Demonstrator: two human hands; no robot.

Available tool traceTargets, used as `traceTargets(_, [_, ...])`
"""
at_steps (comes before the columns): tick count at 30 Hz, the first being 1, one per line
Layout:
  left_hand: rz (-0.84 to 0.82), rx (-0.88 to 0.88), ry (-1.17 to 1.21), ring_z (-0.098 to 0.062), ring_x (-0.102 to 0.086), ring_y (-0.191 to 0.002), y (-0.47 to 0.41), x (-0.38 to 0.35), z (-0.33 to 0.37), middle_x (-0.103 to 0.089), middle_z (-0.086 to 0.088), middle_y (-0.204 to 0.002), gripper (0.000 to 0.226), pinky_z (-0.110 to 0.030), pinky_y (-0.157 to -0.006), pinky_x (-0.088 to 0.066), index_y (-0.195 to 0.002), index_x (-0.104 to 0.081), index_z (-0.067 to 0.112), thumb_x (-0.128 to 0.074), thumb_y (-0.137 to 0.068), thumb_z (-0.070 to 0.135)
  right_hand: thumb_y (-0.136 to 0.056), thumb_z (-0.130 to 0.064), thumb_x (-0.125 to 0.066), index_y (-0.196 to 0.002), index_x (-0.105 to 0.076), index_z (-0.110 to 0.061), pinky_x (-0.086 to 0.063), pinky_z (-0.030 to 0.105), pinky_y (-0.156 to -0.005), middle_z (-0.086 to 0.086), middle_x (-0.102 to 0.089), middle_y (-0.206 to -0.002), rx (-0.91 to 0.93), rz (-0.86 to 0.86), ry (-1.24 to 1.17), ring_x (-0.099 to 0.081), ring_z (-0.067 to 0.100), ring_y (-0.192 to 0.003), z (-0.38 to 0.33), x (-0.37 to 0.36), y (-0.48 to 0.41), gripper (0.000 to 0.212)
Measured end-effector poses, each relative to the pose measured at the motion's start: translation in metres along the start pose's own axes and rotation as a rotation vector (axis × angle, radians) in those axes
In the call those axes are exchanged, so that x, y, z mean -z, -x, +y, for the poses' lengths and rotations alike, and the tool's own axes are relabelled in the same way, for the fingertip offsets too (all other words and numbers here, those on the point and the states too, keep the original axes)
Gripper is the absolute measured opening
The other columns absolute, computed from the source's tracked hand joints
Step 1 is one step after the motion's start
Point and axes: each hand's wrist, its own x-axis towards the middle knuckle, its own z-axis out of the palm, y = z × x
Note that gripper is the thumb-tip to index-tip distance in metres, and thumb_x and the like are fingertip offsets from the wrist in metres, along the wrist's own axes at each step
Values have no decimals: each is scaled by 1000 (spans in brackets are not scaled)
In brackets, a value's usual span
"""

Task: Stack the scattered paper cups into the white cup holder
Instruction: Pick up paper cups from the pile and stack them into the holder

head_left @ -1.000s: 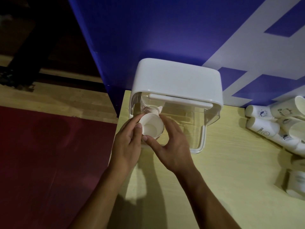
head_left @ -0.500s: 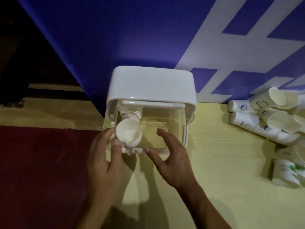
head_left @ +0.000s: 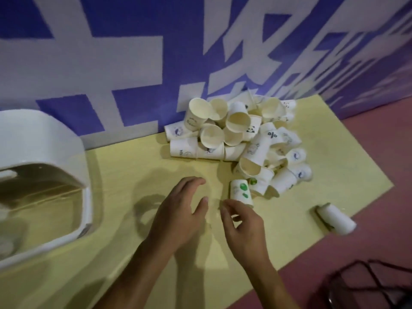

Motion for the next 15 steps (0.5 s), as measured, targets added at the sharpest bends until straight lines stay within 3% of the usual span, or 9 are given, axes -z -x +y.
traceTargets(2, [-105,36,-43,-14,-56,-127,-23,-43,12,-52,9,-145,52,-32,-98,-51,-143,-52,26,-66,-96,40,-96,-20,-71,-105,-76,-25,-54,23,-69,-19,-71,-87,-52,50,14,-66,2,-83,28,23,-11,11])
traceTargets(5, [-222,246,-55,-19,-48,-136,-41,-100,28,-41,3,-156,83,-34,-99,-46,-155,-33,27,-70,-88,60,-95,-17,-70,-105,-76,-20,-45,6,-68,-17,-70,-83,-152,101,30,-65,-3,-83,64,48,-24,12])
traceTargets(9, [-160,439,-47,-25,-58,-112,-46,-158,36,-51,-5,-135,96,-38,-85,-52,-143,-32,29,-76,-71,74,-97,-19,-67,-113,-74,-19,-43,4,-69,-15,-70,-90,-236,135,-1,-63,-8,-88,93,69,-45,17])
traceTargets(15, [-15,468,41,-27,-60,-96,-45,-167,42,-57,-6,-119,68,-36,-72,-51,-128,-45,21,-86,-75,32,-98,-26,-66,-122,-67,-22,-45,6,-66,-14,-69,-98,-280,150,-71,-62,-6,-86,103,90,-86,25])
